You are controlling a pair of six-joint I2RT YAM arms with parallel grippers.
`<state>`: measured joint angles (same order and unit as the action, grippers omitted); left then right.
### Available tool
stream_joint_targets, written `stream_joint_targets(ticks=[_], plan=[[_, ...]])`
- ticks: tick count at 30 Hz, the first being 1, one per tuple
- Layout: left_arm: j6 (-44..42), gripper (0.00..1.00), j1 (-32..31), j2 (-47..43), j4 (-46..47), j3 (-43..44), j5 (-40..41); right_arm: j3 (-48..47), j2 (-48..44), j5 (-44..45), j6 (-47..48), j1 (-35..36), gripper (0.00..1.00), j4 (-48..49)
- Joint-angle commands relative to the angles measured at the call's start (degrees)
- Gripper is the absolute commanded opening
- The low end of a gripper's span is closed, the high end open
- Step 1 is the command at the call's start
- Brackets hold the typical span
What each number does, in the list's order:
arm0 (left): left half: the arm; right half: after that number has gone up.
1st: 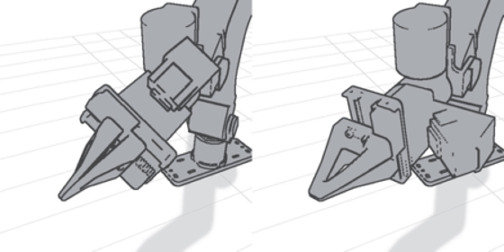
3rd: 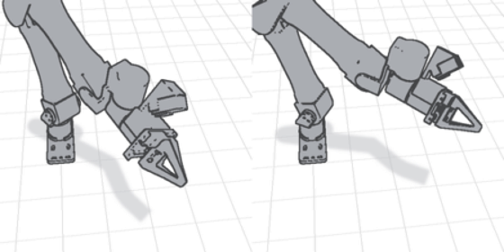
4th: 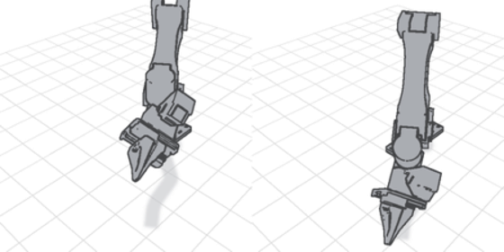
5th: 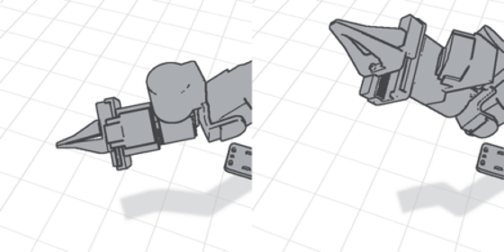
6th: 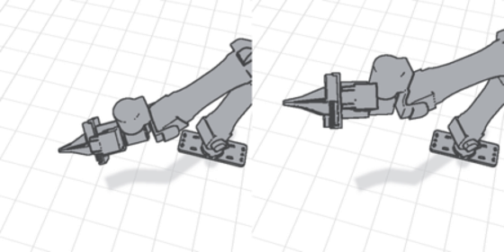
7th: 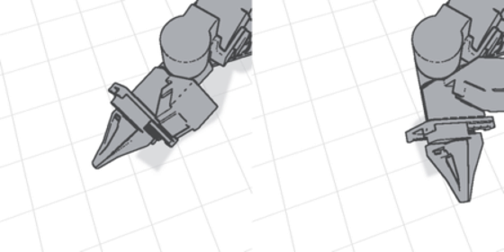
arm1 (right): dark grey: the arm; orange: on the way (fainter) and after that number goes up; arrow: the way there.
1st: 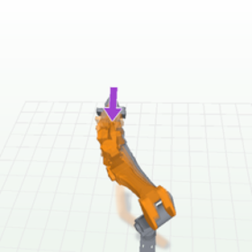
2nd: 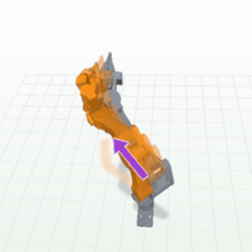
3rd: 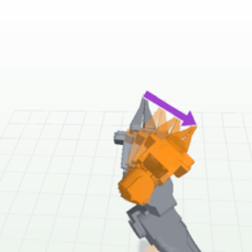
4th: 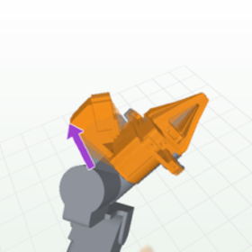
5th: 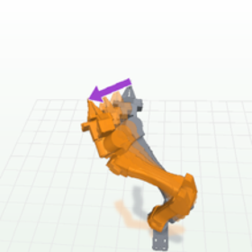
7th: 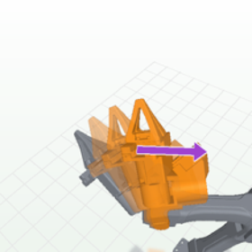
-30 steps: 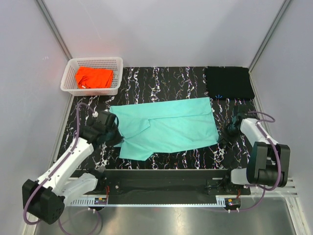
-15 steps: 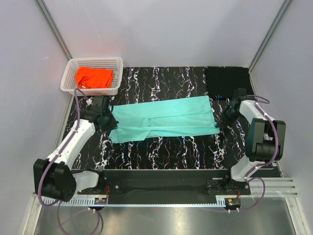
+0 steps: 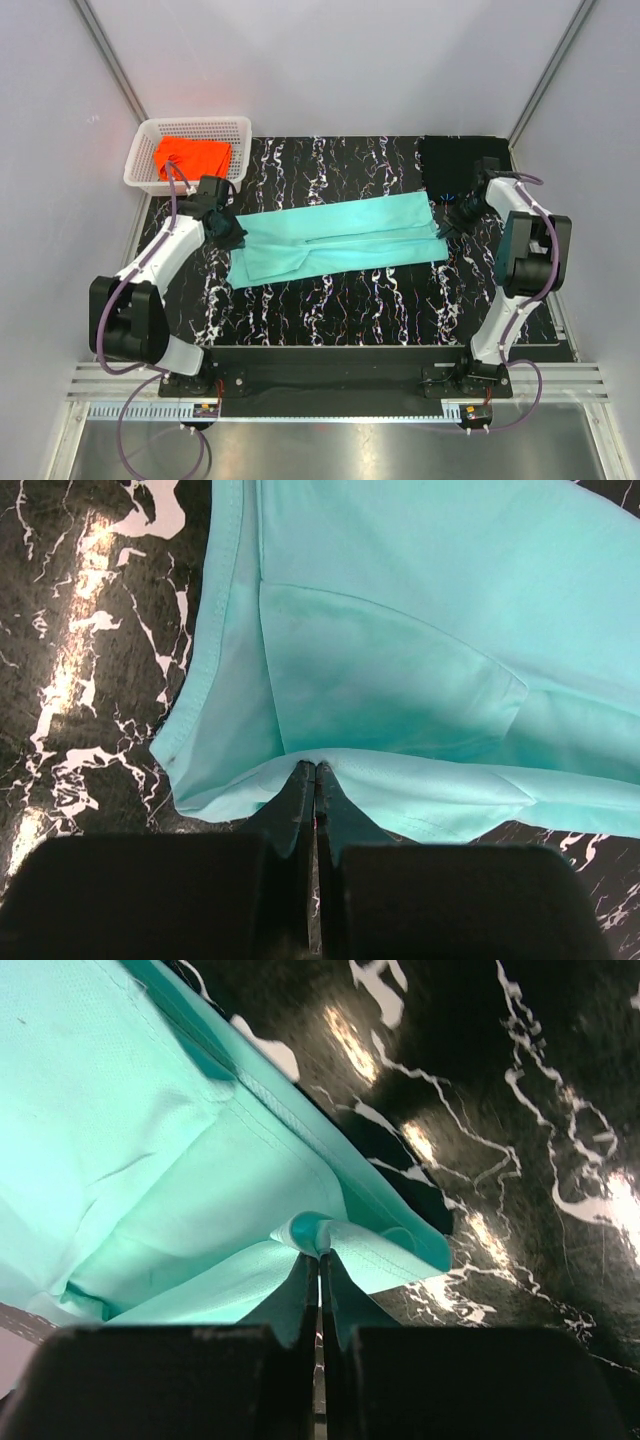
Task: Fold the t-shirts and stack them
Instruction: Fold the tshirt
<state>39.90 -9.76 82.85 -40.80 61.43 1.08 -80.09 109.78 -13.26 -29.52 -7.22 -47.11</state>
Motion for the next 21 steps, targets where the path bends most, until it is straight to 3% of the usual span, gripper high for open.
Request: stream_joint_targets(ticks=[1, 21], plan=[[-1.49, 0.00, 0.79, 1.69, 2.21, 3.43, -0.47, -5.06, 2.63, -1.50, 1.39, 0.37, 0.00, -2.46], [-2.55, 0.00, 3.96, 8.73, 2.30, 6.16, -0.73, -14.83, 10.81, -2.30, 0.95, 2.21, 0.00, -5.71]])
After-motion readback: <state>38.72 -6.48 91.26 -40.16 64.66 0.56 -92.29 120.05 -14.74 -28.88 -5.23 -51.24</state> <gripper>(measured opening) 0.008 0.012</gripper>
